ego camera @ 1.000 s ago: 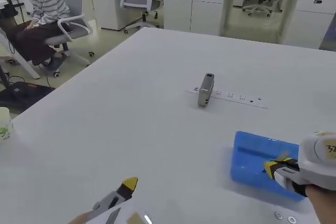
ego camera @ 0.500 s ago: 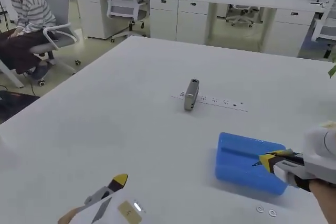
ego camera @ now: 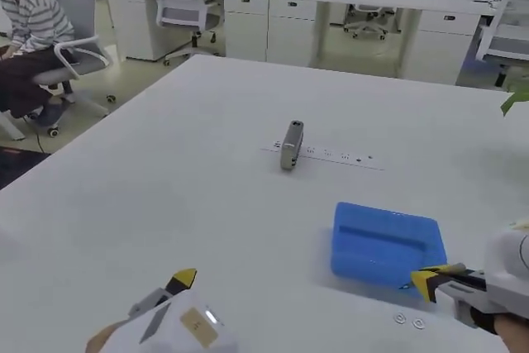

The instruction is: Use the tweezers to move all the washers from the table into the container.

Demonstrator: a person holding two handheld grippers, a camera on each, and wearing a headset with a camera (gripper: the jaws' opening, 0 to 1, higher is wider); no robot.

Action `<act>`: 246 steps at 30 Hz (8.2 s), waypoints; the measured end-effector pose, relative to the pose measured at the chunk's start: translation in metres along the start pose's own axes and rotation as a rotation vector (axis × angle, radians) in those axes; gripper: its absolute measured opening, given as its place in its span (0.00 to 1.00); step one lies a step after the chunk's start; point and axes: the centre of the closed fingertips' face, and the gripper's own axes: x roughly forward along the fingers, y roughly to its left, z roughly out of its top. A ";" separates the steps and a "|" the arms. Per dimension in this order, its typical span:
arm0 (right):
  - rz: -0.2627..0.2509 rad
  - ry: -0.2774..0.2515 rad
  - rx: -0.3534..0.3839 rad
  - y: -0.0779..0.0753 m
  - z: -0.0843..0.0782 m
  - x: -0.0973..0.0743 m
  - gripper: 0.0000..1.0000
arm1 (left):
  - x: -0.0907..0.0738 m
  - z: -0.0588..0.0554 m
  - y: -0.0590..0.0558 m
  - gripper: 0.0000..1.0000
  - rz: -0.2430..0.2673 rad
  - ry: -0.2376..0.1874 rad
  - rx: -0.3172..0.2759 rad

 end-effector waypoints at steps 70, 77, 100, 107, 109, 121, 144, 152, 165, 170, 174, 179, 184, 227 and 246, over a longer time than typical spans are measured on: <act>0.024 0.048 -0.074 0.004 0.035 0.003 0.01 | 0.001 0.000 0.001 0.95 0.000 -0.001 -0.017; 0.022 0.031 -0.088 -0.001 0.049 0.008 0.01 | 0.001 -0.001 0.001 0.95 -0.001 0.003 -0.015; 0.016 0.047 -0.081 -0.004 0.056 0.050 0.02 | 0.003 -0.007 0.003 0.95 0.004 0.034 -0.021; 0.020 0.097 -0.055 -0.008 0.040 0.066 0.02 | 0.004 -0.009 0.002 0.94 0.003 0.045 -0.020; 0.019 0.103 -0.053 -0.009 0.037 0.069 0.02 | 0.004 -0.009 0.003 0.94 0.007 0.049 -0.020; 0.018 0.131 -0.054 -0.010 0.027 0.075 0.02 | 0.005 -0.012 0.002 0.94 0.006 0.063 -0.016; 0.009 0.088 -0.055 -0.013 0.041 0.063 0.03 | 0.004 -0.012 0.003 0.93 0.010 0.062 -0.011; 0.010 0.035 -0.056 -0.014 0.059 0.042 0.03 | 0.004 -0.011 0.003 0.93 0.010 0.056 -0.010; -0.005 -0.067 -0.067 -0.013 0.075 -0.002 0.02 | 0.002 -0.008 0.008 0.93 0.028 0.037 -0.026; -0.009 -0.067 -0.065 -0.011 0.068 -0.012 0.02 | 0.001 -0.006 0.007 0.93 0.024 0.029 -0.025; -0.013 -0.064 -0.055 -0.011 0.056 -0.017 0.03 | 0.001 -0.005 0.007 0.93 0.024 0.023 -0.032; -0.024 -0.039 -0.037 -0.014 0.038 -0.018 0.03 | 0.000 -0.005 0.007 0.93 0.021 0.021 -0.037; -0.021 -0.006 -0.019 -0.015 0.022 -0.017 0.03 | 0.000 -0.005 0.007 0.93 0.023 0.020 -0.038; -0.016 0.108 -0.001 -0.023 -0.029 0.009 0.03 | 0.001 -0.008 0.008 0.92 0.037 0.040 -0.024; 0.004 0.108 0.027 -0.018 -0.032 0.011 0.03 | 0.001 -0.009 0.009 0.92 0.041 0.045 -0.023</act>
